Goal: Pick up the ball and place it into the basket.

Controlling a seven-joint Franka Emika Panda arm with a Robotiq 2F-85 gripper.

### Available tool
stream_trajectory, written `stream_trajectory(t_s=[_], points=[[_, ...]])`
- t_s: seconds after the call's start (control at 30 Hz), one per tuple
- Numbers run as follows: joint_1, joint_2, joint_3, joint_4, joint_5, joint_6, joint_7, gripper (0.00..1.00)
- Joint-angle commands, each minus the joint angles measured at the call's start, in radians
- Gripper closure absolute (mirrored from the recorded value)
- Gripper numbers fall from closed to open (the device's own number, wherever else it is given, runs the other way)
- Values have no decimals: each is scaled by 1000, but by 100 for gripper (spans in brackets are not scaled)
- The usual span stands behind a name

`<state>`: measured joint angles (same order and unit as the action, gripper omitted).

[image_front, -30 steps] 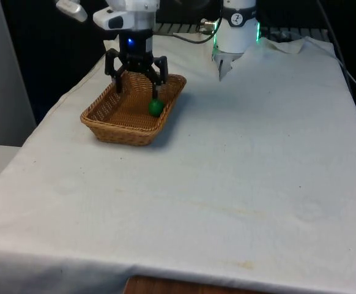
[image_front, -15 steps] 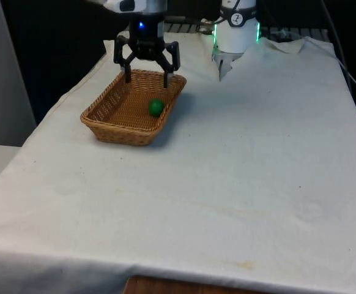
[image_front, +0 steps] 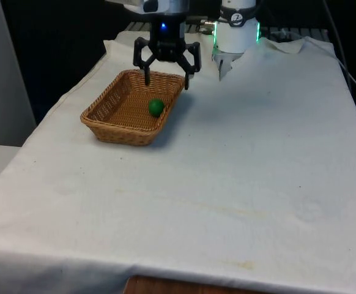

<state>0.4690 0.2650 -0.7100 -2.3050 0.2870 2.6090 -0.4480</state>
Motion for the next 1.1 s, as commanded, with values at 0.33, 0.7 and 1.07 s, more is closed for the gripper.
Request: stream_trajectory(t_s=[0.33, 0.7, 1.07], points=[[16, 8, 59, 13, -14, 6, 66, 0], [16, 37, 126, 53, -40, 0, 146, 0], [9, 117, 166, 138, -39, -35, 202, 0]])
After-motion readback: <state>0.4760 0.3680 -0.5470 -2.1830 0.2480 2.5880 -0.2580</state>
